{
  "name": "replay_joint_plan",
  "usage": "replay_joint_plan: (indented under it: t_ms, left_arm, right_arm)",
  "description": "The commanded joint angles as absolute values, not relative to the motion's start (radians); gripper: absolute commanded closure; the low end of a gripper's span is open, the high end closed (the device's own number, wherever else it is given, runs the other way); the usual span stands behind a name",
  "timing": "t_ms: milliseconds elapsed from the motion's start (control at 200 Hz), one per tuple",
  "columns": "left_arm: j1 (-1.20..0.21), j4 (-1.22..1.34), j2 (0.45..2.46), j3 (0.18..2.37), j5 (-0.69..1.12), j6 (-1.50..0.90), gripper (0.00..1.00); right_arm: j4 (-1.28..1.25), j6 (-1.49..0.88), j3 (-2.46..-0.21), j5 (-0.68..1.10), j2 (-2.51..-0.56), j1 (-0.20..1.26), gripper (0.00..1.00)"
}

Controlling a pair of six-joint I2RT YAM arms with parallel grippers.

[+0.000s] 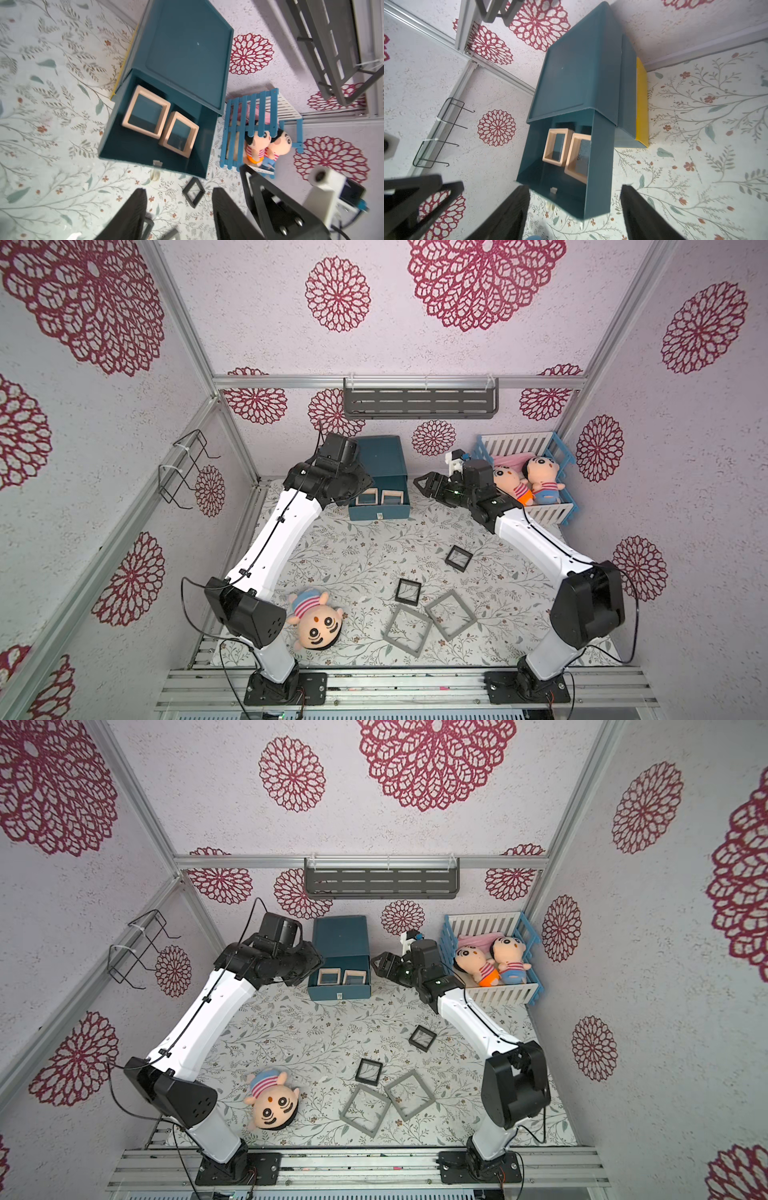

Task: Place the brooch boxes into the drawer by color
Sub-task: Close the drawer in the storage box.

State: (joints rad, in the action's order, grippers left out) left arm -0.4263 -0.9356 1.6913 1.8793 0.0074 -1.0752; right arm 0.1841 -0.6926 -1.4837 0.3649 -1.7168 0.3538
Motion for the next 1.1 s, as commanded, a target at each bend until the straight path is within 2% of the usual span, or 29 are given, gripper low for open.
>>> replay_joint_plan:
  t_ms: [0,115,320,630,906,1091]
  left_arm:
    - [-0.419,-0.717,1.639,1.716,0.133,-1.258,0.47]
    - [-0.419,-0.553,1.562,1.535,0.181,-1.380,0.49]
    - [-0.418,-0.301,1.474,1.266,0.199,-1.486,0.42]
    - [-0.427,-0.068,1.466,1.069,0.214,-1.590,0.44]
    - [-0.458,0.207,1.516,0.954,0.156,-1.673,0.44]
    - [-0.458,0.317,1.567,0.936,0.126,-1.681,0.45]
  right_arm:
    - [0.172,-0.746,-1.583,0.410,-1.769,0.338,0.24]
    - [0.179,-0.768,-1.663,0.440,-1.860,0.327,0.23]
    - [0.203,-0.775,-1.809,0.489,-2.006,0.316,0.21]
    - [0.196,-0.816,-1.986,0.542,-2.174,0.300,0.22]
    - [0.259,-0.833,-2.125,0.559,-2.294,0.297,0.34]
    - [0.268,-0.839,-2.132,0.568,-2.313,0.298,0.46]
